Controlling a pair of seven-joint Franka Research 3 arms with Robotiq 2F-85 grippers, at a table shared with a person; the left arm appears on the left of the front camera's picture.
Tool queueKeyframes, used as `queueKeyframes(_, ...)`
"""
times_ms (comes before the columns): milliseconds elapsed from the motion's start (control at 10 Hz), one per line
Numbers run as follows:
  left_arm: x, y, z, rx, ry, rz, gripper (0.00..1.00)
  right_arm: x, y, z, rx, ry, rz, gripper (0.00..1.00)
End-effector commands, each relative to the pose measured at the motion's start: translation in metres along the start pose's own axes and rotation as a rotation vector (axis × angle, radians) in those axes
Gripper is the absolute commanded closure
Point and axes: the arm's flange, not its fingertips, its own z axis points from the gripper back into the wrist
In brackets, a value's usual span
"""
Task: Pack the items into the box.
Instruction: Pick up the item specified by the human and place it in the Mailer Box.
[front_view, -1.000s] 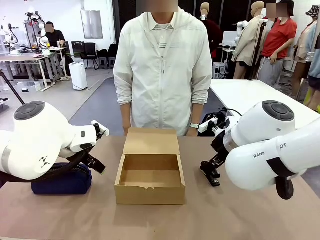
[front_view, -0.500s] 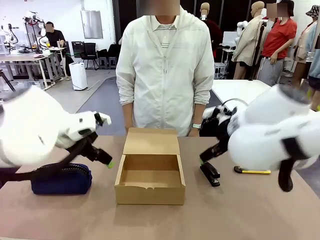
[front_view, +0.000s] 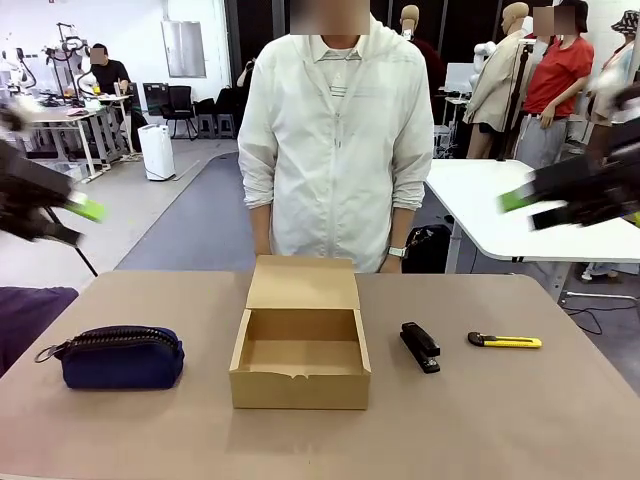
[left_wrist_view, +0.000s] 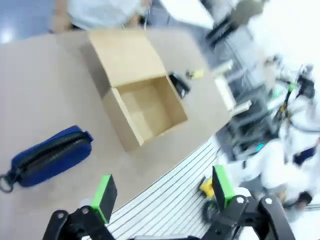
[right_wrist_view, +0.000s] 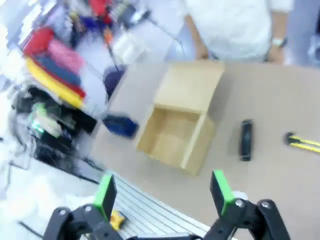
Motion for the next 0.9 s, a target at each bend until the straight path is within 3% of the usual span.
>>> queueKeyframes(0, -0.017, 0.081, 0.038, -0.110, -0.203, 0.222, 0.00, -0.075, -0.080, 0.054, -0.041, -0.231, -0.274, 0.00)
queueKeyframes(100, -0.041, 0.119, 0.058, -0.156, -0.340, 0.350, 0.00, -0.099, -0.121, 0.074, -0.064, -0.274, -0.405, 0.00)
queueKeyframes(200, -0.058, 0.143, 0.067, -0.169, -0.400, 0.422, 0.00, -0.119, -0.148, 0.075, -0.068, -0.266, -0.510, 0.00)
queueKeyframes(400, -0.073, 0.171, 0.054, -0.168, -0.446, 0.498, 0.00, -0.139, -0.198, 0.043, -0.015, -0.176, -0.634, 0.00)
queueKeyframes(500, -0.079, 0.158, 0.090, -0.145, -0.400, 0.478, 0.00, -0.146, -0.210, 0.017, 0.007, -0.146, -0.684, 0.00)
queueKeyframes(600, -0.079, 0.158, 0.090, -0.145, -0.400, 0.478, 0.00, -0.078, -0.197, 0.136, -0.045, -0.235, -0.613, 0.00)
queueKeyframes(800, -0.079, 0.158, 0.090, -0.145, -0.400, 0.478, 0.00, -0.078, -0.197, 0.136, -0.045, -0.235, -0.613, 0.00)
